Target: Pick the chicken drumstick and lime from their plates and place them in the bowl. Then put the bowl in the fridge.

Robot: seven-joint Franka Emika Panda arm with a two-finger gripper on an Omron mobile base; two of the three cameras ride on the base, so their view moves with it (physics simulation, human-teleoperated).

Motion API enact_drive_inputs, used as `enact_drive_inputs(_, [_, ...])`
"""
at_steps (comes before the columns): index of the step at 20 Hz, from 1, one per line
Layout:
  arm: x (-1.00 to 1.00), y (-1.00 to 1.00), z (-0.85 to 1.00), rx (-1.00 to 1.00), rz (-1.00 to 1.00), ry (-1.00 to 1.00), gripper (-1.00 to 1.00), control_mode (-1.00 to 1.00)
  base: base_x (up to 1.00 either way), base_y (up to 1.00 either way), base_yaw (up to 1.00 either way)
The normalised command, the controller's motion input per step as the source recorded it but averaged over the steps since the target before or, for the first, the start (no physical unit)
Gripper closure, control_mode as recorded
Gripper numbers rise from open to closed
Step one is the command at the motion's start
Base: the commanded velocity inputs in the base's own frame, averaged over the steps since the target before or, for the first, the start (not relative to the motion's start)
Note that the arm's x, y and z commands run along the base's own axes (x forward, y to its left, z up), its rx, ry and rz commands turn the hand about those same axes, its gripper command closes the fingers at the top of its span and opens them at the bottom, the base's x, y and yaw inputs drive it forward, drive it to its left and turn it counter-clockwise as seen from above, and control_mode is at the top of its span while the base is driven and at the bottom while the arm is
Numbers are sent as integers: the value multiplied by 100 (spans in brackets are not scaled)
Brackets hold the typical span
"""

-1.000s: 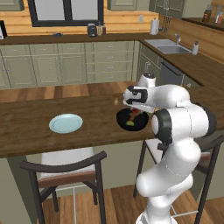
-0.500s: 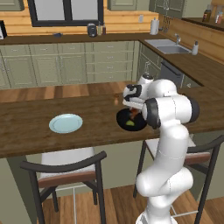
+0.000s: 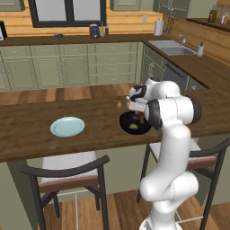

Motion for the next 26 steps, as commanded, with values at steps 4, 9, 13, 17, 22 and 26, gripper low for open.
enact_drive_inputs(4, [2,0,-35,-8,15,0,100,-100,0,0,0])
enact_drive_inputs(9, [0,0,-36,-7,10,0,100,-100,0,0,0])
enact_drive_inputs(13, [1,0,-24,-5,8,0,100,-100,0,0,0])
enact_drive_inputs(17, [9,0,-14,-4,7,0,100,-100,0,0,0])
enact_drive_inputs(22, [11,0,-11,-3,6,0,100,-100,0,0,0])
enact_drive_inputs(26, [0,0,-1,-3,4,0,-100,-100,0,0,0])
